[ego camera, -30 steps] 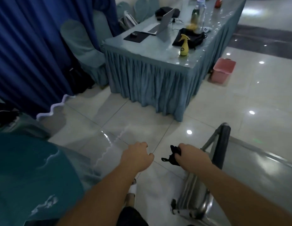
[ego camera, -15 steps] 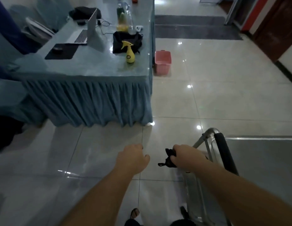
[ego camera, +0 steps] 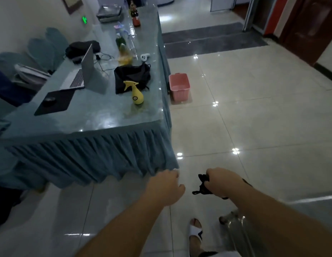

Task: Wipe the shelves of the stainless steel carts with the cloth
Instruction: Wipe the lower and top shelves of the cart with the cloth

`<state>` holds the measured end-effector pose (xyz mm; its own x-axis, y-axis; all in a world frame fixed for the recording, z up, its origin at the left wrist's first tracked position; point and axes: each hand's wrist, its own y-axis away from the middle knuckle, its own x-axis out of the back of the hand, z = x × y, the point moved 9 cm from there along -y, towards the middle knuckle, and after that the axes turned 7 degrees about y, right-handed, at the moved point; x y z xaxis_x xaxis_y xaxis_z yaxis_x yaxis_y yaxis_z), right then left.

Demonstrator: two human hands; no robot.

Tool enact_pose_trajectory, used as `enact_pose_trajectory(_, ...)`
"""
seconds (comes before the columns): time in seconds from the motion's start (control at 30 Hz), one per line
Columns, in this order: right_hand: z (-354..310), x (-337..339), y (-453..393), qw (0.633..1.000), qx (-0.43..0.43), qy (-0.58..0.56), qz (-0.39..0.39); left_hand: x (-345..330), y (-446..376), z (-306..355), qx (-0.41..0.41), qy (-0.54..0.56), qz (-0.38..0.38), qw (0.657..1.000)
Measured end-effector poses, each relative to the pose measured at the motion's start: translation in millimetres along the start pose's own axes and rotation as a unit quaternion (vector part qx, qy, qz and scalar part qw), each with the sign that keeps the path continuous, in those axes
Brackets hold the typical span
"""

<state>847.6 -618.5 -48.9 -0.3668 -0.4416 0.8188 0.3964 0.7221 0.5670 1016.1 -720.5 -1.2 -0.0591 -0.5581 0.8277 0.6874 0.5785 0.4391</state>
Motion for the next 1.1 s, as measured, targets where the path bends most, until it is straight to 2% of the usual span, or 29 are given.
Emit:
enact_pose_trajectory(0.17,39,109,-67,0.999,0.000,0.007,0.047,76,-85,32,0.007,0.004,0.021,1.000)
enact_pose_trajectory(0.27,61,153,-97,0.998,-0.005,-0.011,0.057,105,-140,56,-0.001,0.020,0.004,1.000)
enact_pose_trajectory(0.5,145,188,-170,0.995,-0.066,-0.062,0.041,135,-288,113,-0.053,-0.045,-0.035,0.997)
enact_pose_trajectory(0.63,216,207,-220,0.986,-0.136,-0.089,0.043,154,-389,163,-0.120,-0.080,-0.044,0.989)
enact_pose_trajectory(0.87,329,232,-237,0.926,-0.301,-0.209,0.094,161,-518,280,-0.257,-0.190,-0.106,0.941)
enact_pose_trajectory(1.1,405,183,-197,0.849,-0.426,-0.309,0.045,104,-560,401,-0.361,-0.256,-0.188,0.877)
